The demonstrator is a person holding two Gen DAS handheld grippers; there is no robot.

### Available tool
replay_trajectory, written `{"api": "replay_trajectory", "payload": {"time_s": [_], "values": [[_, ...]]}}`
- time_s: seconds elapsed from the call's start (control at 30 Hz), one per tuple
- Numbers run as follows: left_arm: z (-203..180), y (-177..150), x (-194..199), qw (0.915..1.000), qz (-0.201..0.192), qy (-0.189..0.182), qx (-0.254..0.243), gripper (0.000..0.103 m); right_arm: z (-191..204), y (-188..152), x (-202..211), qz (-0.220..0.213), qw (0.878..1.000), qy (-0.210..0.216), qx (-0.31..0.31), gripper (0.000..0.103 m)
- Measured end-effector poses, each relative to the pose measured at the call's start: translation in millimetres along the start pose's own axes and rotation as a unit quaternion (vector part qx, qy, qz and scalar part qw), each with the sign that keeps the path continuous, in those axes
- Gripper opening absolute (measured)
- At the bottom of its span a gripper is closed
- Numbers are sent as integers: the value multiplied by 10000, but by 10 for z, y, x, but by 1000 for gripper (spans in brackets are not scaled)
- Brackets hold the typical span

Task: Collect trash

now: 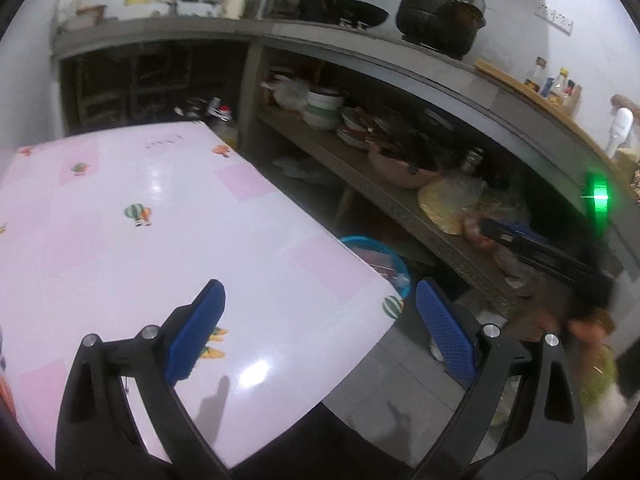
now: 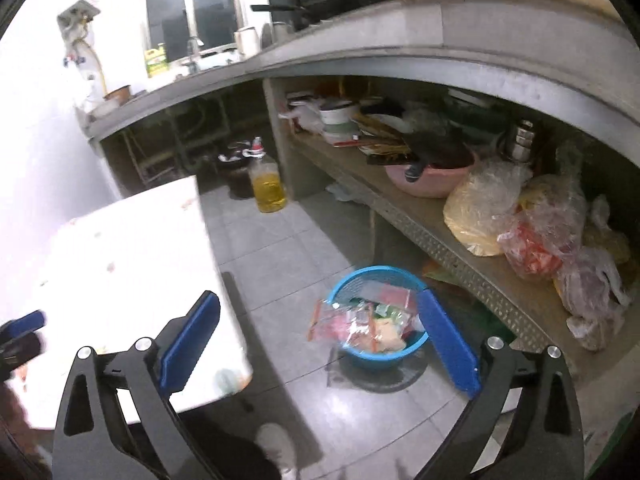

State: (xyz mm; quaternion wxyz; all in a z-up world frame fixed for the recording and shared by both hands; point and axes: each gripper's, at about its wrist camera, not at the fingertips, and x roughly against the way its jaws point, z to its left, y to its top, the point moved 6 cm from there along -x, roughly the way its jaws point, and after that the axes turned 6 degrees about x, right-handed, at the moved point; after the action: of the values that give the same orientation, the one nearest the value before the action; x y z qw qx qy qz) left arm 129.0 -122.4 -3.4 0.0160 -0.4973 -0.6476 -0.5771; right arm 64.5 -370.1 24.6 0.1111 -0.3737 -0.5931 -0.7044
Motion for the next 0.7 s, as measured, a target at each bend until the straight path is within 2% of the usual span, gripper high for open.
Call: {"api": "replay_trajectory", "payload": {"time_s": [0.1,0.2,0.33,0.4,0.5,0.6,0.7], "values": [[-73,-116,69,9992,-222,328,93,95,169,-135,210,26,9999,137,-7,96],[-140,-222,99,9972,-276,680,157,95,324,-311,390,42,9999,46,85,96],[-152,-284,112,9887,-349,1449,143,94,459,-466,519,-96,9951,-675,710,96],[-147,-264,131,9845,-404,1700,176,95,526,-505,564,-209,9899,-930,1051,96],[-134,-213,159,9775,-432,2044,280,94,605,-547,633,-299,9884,-831,1234,96],[-93,-247,149,9721,-187,2314,349,94,654,-576,702,-349,9887,-633,1315,96],[-100,-324,171,9712,-91,2339,437,94,659,-629,666,-152,9867,-684,1468,96]]}}
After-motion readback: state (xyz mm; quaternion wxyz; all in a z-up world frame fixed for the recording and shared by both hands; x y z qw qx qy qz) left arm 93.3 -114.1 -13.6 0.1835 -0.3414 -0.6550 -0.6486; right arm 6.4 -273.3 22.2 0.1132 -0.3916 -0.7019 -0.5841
